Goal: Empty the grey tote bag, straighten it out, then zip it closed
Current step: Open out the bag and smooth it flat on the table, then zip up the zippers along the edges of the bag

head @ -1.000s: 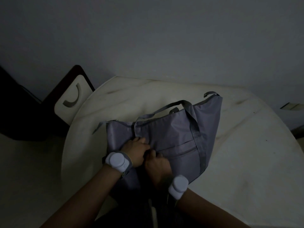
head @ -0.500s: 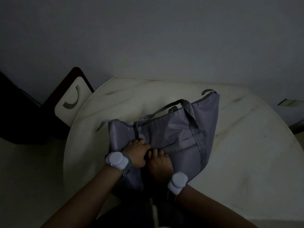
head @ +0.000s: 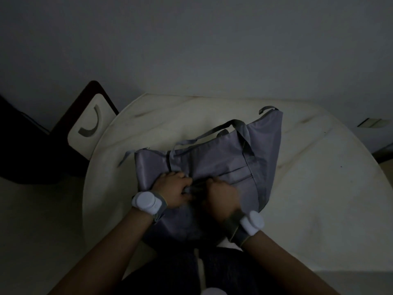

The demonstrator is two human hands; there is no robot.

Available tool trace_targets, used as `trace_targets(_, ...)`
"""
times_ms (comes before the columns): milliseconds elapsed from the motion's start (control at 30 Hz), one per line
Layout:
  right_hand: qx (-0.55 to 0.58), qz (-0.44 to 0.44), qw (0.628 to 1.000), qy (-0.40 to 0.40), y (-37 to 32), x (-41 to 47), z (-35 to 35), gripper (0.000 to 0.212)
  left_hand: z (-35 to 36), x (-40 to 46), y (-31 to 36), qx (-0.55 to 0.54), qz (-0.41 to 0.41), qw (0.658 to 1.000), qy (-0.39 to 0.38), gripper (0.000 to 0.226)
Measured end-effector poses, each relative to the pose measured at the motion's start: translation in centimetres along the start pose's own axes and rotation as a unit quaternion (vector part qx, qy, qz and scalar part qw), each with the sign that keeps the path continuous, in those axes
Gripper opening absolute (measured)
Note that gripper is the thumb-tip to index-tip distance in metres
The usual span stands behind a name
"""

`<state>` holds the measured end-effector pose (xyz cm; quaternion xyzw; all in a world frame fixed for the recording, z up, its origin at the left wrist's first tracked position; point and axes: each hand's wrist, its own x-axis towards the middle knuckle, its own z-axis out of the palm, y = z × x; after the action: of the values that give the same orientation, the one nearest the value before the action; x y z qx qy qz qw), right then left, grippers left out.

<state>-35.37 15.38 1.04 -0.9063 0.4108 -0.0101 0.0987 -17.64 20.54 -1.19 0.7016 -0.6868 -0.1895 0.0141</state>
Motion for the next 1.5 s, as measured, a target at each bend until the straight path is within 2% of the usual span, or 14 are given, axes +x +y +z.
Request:
trace_targets(67, 0.008, 0.032, 0.999, 0.009, 2.0, 0.3, -0.7, 0.029, -0.2, 0.0, -0.2, -0.018, -0.012, 1.0, -0.002, 0.03)
trace_targets(167, 0.018, 0.086, 0.996, 0.019, 4.9, 1.1, -1.4, 0.03, -0.1, 0.3, -0.3, -0.026, -0.024, 0.999, 0.039, 0.036)
trace_targets(433, 0.079, 0.18, 0.978, 0.065, 11.7, 3.7, -4.2, 0.026, -2.6, 0.7, -1.1, -0.043, -0.051, 0.992, 0.105, 0.036)
trace_targets(567, 0.009, 0.147, 0.987, 0.062, 11.7, 6.4, -5.2, 0.019, -5.0, 1.6, -0.8, -0.018, -0.042, 0.991, 0.125, 0.025)
trace_targets(600, 0.013, 0.141, 0.988, 0.064, 11.5, 7.0, -5.3, 0.017, -5.5, 2.0, -1.3, -0.009, -0.048, 0.99, 0.131, 0.021)
trace_targets(733, 0.047, 0.128, 0.988, 0.075, 10.5, 7.3, -6.0, 0.023, -6.9, 3.3, -5.1, 0.021, -0.116, 0.982, 0.146, 0.045)
trace_targets(867, 0.1, -0.024, 0.995, -0.006, 9.2, 6.0, -4.1, 0.023, -8.0, 5.0, -9.3, 0.066, -0.201, 0.963, 0.165, 0.049)
trace_targets(1000, 0.107, -0.051, 0.993, -0.014, 8.6, 6.6, -3.5, 0.037, -8.2, 5.9, -9.7, 0.055, -0.232, 0.957, 0.163, 0.037)
trace_targets(1067, 0.124, -0.058, 0.99, -0.02, 8.3, 6.6, -3.6, 0.036, -8.6, 5.4, -8.4, 0.055, -0.259, 0.95, 0.167, 0.038)
trace_targets(1133, 0.16, -0.059, 0.985, -0.032, 8.1, 6.8, -3.9, 0.037, -8.9, 4.3, -6.1, 0.036, -0.243, 0.943, 0.224, 0.033)
trace_targets(1200, 0.176, -0.049, 0.981, -0.072, 7.9, 7.4, -3.8, 0.055, -8.4, 2.9, -2.1, 0.032, -0.173, 0.95, 0.256, 0.022)
trace_targets(1300, 0.118, -0.077, 0.984, -0.11, 6.7, 8.7, -2.8, 0.079, -5.1, 1.8, 3.2, 0.024, -0.065, 0.979, 0.191, 0.02)
trace_targets(1400, 0.078, -0.09, 0.99, -0.075, 6.2, 9.4, -2.1, 0.072, -2.3, 1.9, 2.7, 0.115, -0.077, 0.984, 0.116, 0.042)
trace_targets(1500, -0.021, -0.054, 0.997, -0.058, 7.8, 9.5, -1.7, 0.07, -2.2, 1.8, -0.6, 0.115, -0.144, 0.973, 0.137, 0.046)
